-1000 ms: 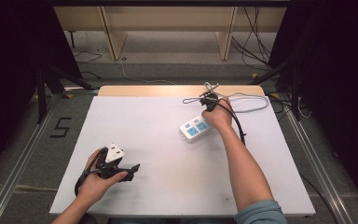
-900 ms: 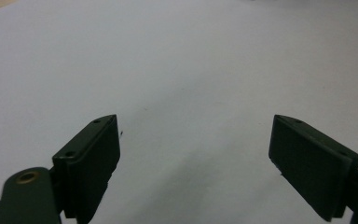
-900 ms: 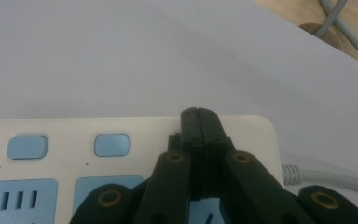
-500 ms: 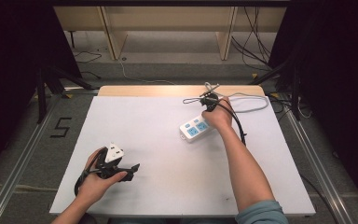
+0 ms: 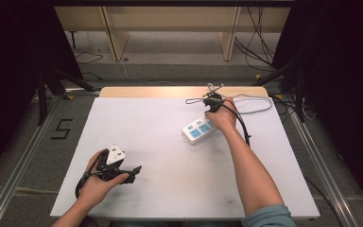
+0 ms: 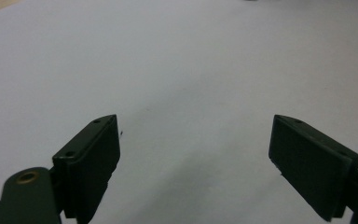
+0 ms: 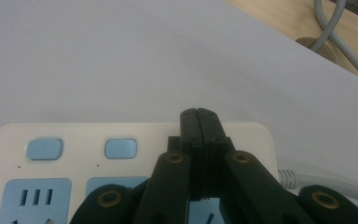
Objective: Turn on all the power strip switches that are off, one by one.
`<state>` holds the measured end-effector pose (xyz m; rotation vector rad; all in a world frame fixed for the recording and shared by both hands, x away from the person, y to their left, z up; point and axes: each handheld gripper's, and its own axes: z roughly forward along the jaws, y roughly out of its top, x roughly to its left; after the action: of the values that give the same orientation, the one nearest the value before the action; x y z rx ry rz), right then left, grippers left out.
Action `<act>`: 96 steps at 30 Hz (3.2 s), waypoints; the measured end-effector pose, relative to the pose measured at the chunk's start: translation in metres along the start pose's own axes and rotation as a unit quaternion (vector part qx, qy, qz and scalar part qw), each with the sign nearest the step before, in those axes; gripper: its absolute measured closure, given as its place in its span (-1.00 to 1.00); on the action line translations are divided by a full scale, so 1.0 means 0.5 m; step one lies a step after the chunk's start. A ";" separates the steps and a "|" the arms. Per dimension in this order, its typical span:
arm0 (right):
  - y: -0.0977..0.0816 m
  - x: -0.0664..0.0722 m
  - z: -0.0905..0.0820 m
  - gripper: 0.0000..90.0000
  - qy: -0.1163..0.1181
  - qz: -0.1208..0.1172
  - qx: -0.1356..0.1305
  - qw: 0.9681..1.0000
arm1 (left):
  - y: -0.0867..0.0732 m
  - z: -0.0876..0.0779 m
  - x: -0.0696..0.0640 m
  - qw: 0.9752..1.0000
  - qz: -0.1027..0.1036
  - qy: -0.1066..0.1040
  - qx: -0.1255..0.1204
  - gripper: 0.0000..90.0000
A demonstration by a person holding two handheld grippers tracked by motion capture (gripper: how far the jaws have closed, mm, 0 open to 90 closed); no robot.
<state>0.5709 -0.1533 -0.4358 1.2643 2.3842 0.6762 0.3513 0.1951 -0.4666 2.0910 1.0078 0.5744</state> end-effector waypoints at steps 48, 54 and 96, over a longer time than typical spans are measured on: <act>0.007 0.047 -0.021 1.00 0.029 -0.031 0.001 0.999 | 0.001 -0.001 -0.001 1.000 0.000 0.001 0.000 -0.64; 0.010 0.057 -0.022 1.00 0.033 -0.035 0.003 0.999 | 0.001 -0.001 -0.002 1.000 0.001 0.001 -0.001 -0.64; 0.017 0.097 -0.011 1.00 0.056 -0.049 0.018 0.997 | 0.002 -0.002 -0.003 1.000 0.000 0.000 -0.004 -0.64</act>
<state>0.5477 -0.1099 -0.4307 1.1441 2.5411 0.6929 0.3506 0.1938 -0.4653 2.0844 1.0045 0.5783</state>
